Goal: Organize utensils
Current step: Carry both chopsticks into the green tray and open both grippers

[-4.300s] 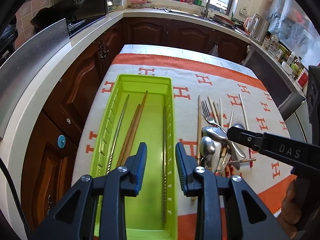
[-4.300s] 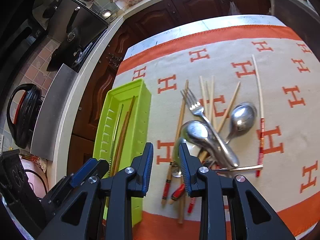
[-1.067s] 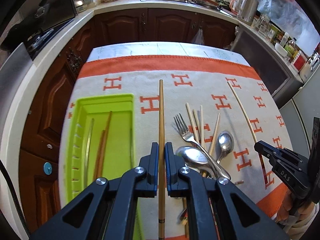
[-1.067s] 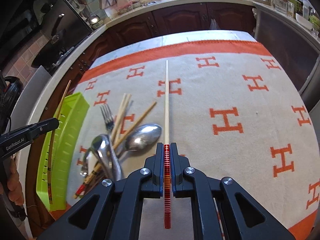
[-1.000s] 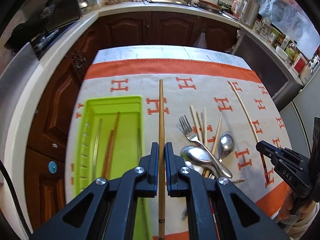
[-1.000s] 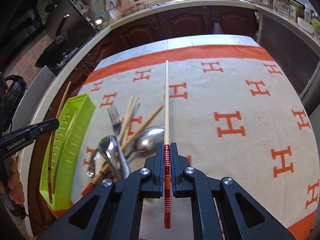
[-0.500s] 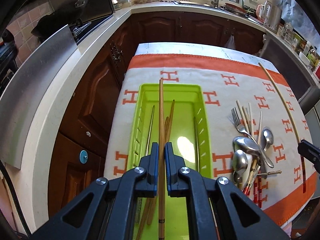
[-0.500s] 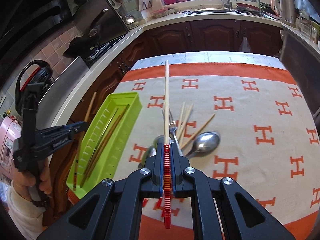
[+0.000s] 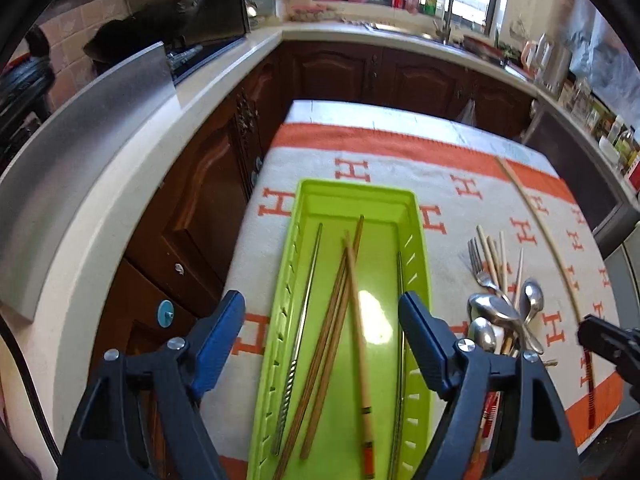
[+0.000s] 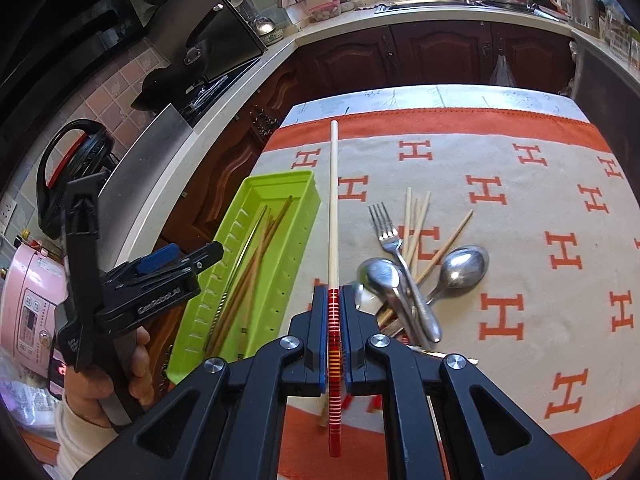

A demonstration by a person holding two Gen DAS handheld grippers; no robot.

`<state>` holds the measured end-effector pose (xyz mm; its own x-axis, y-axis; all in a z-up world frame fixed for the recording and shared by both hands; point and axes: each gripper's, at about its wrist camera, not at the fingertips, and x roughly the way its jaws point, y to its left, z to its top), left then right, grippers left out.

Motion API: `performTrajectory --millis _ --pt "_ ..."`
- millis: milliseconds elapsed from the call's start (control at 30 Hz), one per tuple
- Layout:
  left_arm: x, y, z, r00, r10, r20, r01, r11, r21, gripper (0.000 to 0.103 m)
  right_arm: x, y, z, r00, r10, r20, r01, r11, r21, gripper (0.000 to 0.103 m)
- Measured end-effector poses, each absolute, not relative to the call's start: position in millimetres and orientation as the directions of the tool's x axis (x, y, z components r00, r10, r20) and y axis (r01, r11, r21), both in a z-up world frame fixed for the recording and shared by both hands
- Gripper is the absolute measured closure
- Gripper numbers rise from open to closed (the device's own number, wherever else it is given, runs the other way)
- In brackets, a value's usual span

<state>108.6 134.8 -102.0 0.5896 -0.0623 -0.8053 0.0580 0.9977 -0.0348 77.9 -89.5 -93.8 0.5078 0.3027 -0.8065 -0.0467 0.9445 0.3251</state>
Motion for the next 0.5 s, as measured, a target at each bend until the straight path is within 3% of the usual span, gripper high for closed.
performTrajectory --millis 133,500 --pt "93 147 -87 0.626 -0.047 -0.778 0.013 0.999 -0.05 0.013 83 -79 -96 0.48 0.327 -0.814 -0.023 0.932 0.361 0.097" --pt "73 193 -95 0.577 0.021 -0.817 -0.129 0.989 -0.066 0.011 99 -24 -114 0.384 0.377 -0.843 0.015 0.91 0.414 0.097"
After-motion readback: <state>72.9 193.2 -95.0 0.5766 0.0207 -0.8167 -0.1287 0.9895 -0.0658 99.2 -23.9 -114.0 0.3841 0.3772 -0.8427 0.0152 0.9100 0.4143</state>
